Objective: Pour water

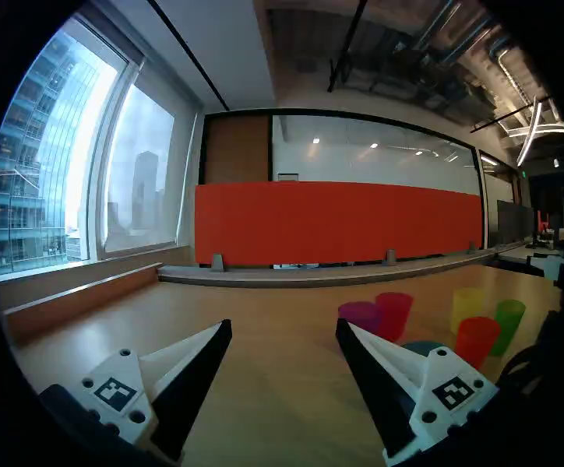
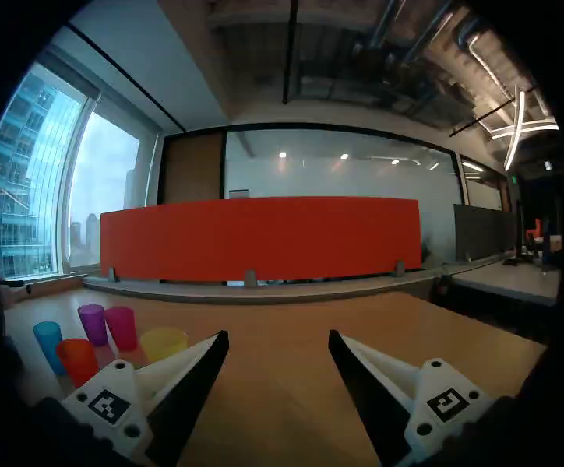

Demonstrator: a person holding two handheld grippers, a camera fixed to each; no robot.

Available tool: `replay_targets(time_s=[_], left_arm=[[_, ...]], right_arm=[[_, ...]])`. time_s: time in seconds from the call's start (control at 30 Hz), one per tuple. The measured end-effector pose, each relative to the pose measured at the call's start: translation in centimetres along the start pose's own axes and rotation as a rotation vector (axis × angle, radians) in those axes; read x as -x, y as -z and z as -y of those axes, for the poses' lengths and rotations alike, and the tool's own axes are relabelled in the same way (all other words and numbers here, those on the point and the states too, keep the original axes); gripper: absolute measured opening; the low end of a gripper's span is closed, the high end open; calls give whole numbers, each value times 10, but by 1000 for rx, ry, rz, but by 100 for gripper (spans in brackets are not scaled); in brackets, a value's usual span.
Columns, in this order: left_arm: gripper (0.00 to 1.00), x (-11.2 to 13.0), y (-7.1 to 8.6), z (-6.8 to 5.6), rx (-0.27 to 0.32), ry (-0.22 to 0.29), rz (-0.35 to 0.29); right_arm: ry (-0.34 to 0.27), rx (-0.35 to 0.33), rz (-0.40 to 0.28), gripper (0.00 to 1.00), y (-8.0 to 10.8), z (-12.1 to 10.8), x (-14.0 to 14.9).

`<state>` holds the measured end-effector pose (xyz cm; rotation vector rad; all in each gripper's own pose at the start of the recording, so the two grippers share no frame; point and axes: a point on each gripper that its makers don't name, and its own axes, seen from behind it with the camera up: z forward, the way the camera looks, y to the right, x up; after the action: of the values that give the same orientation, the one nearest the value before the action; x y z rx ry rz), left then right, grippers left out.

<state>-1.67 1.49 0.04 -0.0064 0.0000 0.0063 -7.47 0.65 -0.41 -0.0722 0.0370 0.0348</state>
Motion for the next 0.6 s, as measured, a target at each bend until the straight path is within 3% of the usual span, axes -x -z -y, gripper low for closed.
replay_targets(time_s=[0.6], left_arm=[[100,0,-1,0,0,0,0]], right_arm=[[29,2,13,99,0,2,4]])
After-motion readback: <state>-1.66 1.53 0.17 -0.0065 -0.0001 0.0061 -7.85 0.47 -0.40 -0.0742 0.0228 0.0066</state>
